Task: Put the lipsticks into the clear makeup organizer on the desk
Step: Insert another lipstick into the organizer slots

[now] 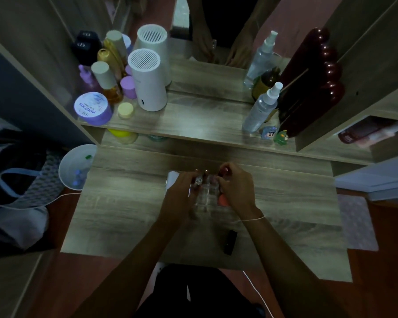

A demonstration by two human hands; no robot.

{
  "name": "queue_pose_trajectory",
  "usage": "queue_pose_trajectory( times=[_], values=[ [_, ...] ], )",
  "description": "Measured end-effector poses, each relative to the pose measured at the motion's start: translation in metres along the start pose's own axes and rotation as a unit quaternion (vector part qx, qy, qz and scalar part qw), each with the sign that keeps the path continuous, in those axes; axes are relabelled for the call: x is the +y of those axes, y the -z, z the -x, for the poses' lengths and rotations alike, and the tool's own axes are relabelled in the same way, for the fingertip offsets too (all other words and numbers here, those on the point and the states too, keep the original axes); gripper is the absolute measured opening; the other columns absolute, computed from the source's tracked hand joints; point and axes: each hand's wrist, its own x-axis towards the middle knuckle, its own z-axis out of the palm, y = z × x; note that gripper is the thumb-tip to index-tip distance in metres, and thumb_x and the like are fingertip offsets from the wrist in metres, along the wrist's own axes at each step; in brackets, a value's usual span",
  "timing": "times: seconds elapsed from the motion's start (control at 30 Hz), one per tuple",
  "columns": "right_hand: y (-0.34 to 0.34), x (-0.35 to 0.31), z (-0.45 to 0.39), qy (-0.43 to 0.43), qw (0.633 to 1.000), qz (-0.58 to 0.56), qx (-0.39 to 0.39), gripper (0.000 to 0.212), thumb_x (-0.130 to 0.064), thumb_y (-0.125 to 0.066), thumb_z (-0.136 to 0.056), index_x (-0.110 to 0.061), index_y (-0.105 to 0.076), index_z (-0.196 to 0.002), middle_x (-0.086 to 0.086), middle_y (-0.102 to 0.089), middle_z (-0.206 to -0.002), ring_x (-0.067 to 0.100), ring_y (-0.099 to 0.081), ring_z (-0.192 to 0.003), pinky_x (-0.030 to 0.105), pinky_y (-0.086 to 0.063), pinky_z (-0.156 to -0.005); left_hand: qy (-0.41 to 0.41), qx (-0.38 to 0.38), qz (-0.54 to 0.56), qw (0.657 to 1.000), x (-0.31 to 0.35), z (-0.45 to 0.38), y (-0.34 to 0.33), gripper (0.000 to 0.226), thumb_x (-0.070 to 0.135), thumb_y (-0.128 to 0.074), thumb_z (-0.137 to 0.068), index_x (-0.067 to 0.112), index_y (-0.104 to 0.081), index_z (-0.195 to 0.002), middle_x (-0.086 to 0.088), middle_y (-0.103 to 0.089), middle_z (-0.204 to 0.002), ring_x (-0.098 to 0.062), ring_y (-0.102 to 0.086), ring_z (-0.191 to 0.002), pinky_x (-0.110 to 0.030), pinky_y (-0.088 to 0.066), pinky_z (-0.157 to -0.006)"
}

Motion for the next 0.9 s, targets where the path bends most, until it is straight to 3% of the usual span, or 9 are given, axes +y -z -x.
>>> queue_pose_trajectory(
  times=[0.1,0.17,0.37,0.53,0.67,0.77,0.9],
  values=[
    [-0.003,0.003,-0.001,0.009,1.000,0.011,-0.010,0.023,-0.013,-0.077,-0.076,-0.019,-0.065,-0.095,0.003,-0.071,-0.097,0.016,-0.064,-0.089,0.027,-0.049,-0.079,0.018,-0.012,-0.005,1.000,0.002,0.001,0.001,0.013,0.022,-0.063,-0.089,0.015,-0.061,-0.100,0.008,-0.047,-0.095,-0.019,-0.058,-0.090,-0.045,-0.055,-0.080],
    [-0.004,0.004,-0.001,0.019,0.999,0.024,-0.016,0.022,-0.013,-0.077,-0.077,-0.019,-0.064,-0.094,0.002,-0.070,-0.095,0.014,-0.062,-0.086,0.023,-0.044,-0.076,0.020,-0.021,-0.003,1.000,0.003,0.000,0.002,0.015,0.024,-0.060,-0.091,0.012,-0.060,-0.100,0.009,-0.046,-0.095,-0.017,-0.057,-0.088,-0.045,-0.054,-0.080],
    [-0.007,0.004,-0.003,0.036,0.996,0.071,-0.039,0.022,-0.015,-0.076,-0.076,-0.019,-0.063,-0.094,0.003,-0.068,-0.096,0.022,-0.060,-0.094,0.043,-0.049,-0.086,0.076,-0.085,-0.011,0.993,-0.007,0.000,-0.002,0.019,0.017,-0.057,-0.092,0.008,-0.058,-0.109,-0.010,-0.063,-0.109,-0.022,-0.060,-0.099,-0.040,-0.050,-0.088],
    [-0.009,0.008,-0.003,0.038,0.992,0.103,-0.055,0.018,-0.020,-0.071,-0.080,-0.021,-0.065,-0.096,0.003,-0.067,-0.097,0.024,-0.059,-0.097,0.044,-0.046,-0.088,0.070,-0.065,-0.015,0.995,-0.005,0.000,-0.005,0.016,0.013,-0.056,-0.092,0.007,-0.059,-0.106,-0.010,-0.065,-0.104,-0.016,-0.058,-0.092,-0.027,-0.043,-0.080],
    [-0.010,0.008,-0.001,0.032,0.992,0.112,-0.057,0.022,-0.021,-0.072,-0.079,-0.022,-0.064,-0.099,0.003,-0.067,-0.100,0.026,-0.059,-0.099,0.041,-0.044,-0.088,0.065,-0.060,-0.016,0.996,-0.006,0.000,-0.006,0.012,0.006,-0.058,-0.090,0.000,-0.061,-0.100,-0.016,-0.066,-0.098,-0.019,-0.059,-0.086,-0.006,-0.034,-0.068],
    [-0.010,0.008,-0.001,0.031,0.992,0.108,-0.057,0.024,-0.020,-0.072,-0.080,-0.021,-0.063,-0.102,0.003,-0.067,-0.103,0.025,-0.059,-0.101,0.042,-0.042,-0.091,0.067,-0.051,-0.037,0.996,-0.009,0.003,-0.007,0.016,0.012,-0.058,-0.091,0.006,-0.059,-0.105,-0.009,-0.063,-0.103,-0.009,-0.051,-0.086,-0.010,-0.032,-0.064],
    [-0.010,0.006,-0.002,0.032,0.992,0.108,-0.063,0.023,-0.020,-0.072,-0.080,-0.020,-0.064,-0.102,0.003,-0.069,-0.103,0.025,-0.060,-0.102,0.045,-0.043,-0.094,0.055,-0.041,-0.040,0.997,-0.012,0.005,-0.007,0.016,0.016,-0.058,-0.092,0.009,-0.058,-0.106,-0.008,-0.062,-0.105,-0.011,-0.054,-0.088,-0.011,-0.031,-0.066]
  ],
)
